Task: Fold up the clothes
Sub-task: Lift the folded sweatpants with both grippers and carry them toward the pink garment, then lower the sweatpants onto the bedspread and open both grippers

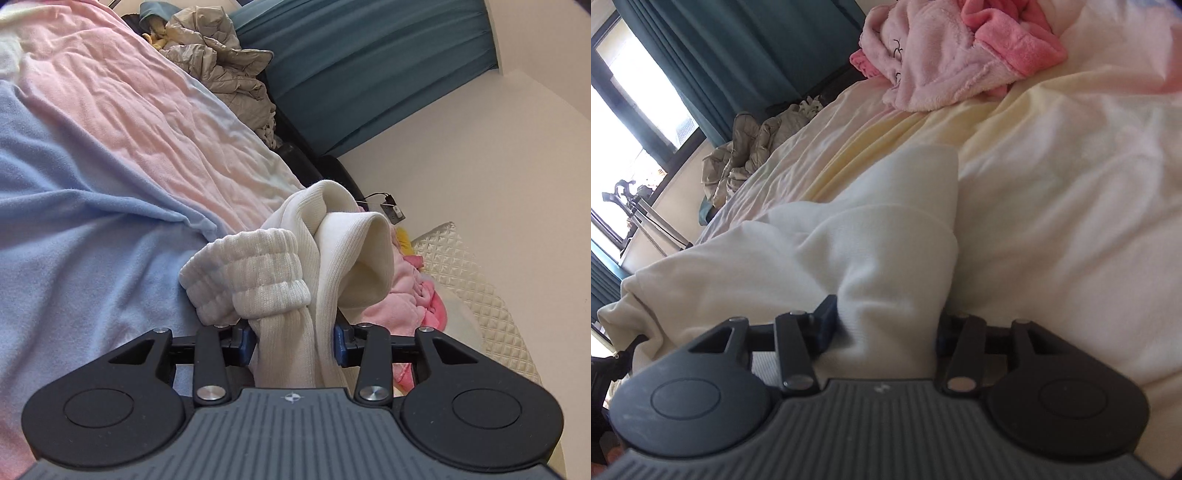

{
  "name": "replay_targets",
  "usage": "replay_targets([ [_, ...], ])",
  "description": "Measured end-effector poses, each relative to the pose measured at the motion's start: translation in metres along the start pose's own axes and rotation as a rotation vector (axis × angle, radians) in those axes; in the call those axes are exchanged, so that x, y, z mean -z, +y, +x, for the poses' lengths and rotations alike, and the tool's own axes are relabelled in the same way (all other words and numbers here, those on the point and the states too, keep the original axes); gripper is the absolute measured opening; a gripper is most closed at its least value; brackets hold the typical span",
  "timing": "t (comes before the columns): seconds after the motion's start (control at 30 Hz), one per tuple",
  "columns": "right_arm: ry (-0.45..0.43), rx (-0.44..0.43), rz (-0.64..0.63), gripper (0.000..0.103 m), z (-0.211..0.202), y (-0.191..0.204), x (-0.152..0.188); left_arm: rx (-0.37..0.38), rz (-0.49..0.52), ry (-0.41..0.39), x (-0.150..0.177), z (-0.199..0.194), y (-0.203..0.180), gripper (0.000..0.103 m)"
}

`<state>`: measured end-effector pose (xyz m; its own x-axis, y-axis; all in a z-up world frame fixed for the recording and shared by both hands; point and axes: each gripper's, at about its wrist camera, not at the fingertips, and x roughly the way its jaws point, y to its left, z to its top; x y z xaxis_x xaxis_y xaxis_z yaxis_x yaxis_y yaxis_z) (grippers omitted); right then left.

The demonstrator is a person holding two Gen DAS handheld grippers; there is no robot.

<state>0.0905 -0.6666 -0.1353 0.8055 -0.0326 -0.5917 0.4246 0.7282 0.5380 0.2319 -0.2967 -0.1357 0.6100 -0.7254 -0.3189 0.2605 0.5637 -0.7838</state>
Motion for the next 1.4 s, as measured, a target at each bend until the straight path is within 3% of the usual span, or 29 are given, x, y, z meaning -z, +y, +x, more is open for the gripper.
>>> replay_targets([
  [0.1,0.012,0.001,0.036,0.053,-0.012,0.006,-0.006,-0.044,0.033,0.029,0.001,-0.012,-0.008,0.051],
  [0.17,0.011,0.024,0.050,0.055,-0.025,0.010,-0.011,-0.081,0.086,0.029,0.000,-0.025,-0.018,0.071],
  [0.23,-0.001,0.054,0.036,0.055,-0.038,0.016,-0.014,-0.111,0.157,0.001,-0.004,-0.046,-0.031,0.077],
  [0.4,-0.090,0.090,-0.077,0.055,-0.080,0.037,-0.017,-0.159,0.324,-0.045,-0.027,-0.098,-0.064,0.080],
  [0.7,-0.200,0.013,-0.269,0.055,-0.161,0.123,-0.015,-0.269,0.580,-0.143,-0.061,-0.209,-0.122,0.085],
  [0.93,-0.242,-0.098,-0.430,0.055,-0.203,0.208,0.022,-0.395,0.715,-0.262,-0.059,-0.307,-0.136,0.093],
  [1.2,-0.238,-0.219,-0.597,0.055,-0.213,0.295,0.091,-0.548,0.708,-0.344,-0.059,-0.401,-0.120,0.097],
  [1.4,-0.203,-0.327,-0.638,0.057,-0.206,0.350,0.146,-0.677,0.741,-0.412,-0.066,-0.445,-0.105,0.098],
])
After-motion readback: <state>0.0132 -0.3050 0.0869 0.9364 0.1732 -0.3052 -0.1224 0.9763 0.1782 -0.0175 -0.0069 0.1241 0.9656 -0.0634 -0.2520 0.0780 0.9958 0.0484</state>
